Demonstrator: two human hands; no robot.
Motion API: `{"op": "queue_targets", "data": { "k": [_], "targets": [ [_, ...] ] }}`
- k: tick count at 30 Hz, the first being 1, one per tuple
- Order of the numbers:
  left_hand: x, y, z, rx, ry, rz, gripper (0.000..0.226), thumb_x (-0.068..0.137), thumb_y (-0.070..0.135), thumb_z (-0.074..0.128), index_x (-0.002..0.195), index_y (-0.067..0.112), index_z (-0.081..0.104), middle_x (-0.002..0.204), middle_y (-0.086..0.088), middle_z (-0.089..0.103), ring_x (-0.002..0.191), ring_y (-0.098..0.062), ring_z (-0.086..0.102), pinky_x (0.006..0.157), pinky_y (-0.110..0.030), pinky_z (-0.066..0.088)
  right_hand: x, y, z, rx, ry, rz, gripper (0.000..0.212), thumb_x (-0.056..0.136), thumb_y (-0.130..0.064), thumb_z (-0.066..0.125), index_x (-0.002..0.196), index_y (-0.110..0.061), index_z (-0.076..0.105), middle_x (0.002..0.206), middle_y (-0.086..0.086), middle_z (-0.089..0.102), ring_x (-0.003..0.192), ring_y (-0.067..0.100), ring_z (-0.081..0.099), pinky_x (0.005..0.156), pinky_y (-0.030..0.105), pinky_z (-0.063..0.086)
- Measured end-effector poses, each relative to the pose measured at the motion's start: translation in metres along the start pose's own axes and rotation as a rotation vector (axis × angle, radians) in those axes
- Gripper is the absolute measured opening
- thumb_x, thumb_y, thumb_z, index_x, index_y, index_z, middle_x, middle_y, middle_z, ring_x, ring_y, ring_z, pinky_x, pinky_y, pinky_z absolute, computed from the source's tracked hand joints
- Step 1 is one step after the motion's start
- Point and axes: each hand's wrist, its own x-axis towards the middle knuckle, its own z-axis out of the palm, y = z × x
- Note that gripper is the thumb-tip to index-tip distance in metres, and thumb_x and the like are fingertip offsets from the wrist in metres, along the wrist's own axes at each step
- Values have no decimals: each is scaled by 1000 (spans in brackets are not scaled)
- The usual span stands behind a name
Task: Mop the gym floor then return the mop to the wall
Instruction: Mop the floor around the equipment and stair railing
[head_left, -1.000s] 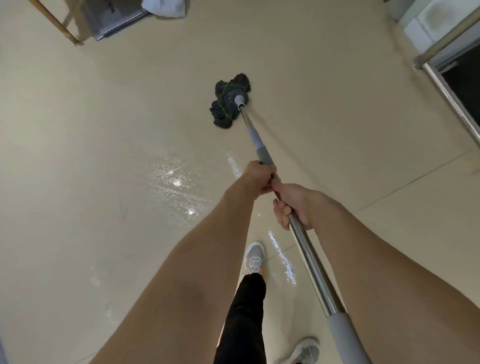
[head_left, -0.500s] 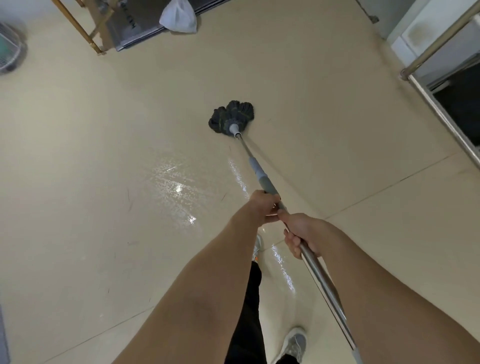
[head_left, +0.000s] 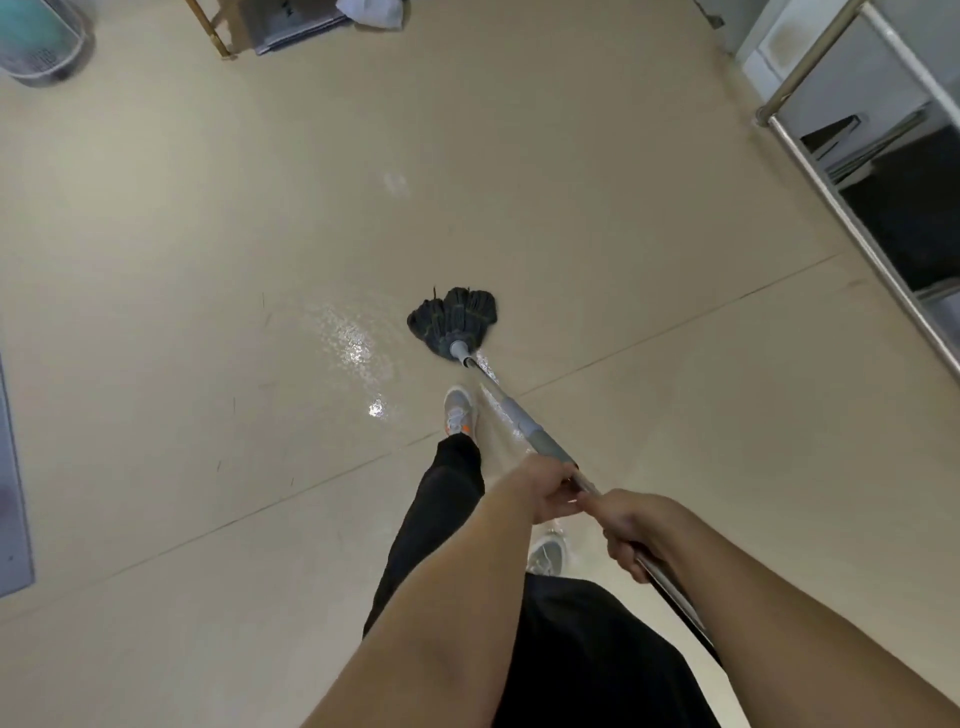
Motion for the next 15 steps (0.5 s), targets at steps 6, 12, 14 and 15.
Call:
{"op": "queue_targets", "data": {
  "k": [6,12,14,15],
  "targets": [
    [-17,14,-34,-95,12,49,17,99,2,46,86,5,57,72,-10,57,46,-17,60,49,-30,57,-15,-48,14,-156,1,34,67,106,-50,10,125,6,43,40,18,48,46,29,46,58,32,42],
    [-6,100,-99,-180,11,122,14,97,4,46,90,7,59,81,-10,59,58,-18,61,59,-33,59,0,-160,-8,-220,108,11,32,108,-30,16,102,-7,38,42,20,50,44,28,45,58,30,44],
    [-2,147,-137,-195,53,153,11,96,4,49,94,6,59,83,-11,59,62,-19,61,58,-31,59,16,-219,-15,-164,119,14,14,106,-15,21,102,-17,34,52,22,52,46,27,44,63,34,45],
    [-1,173,-159,-193,82,166,10,96,4,50,97,5,60,86,-11,60,64,-20,62,57,-31,59,22,-253,-18,-161,113,19,15,106,-12,22,104,-18,35,48,21,52,47,28,46,65,34,47]
  ]
}}
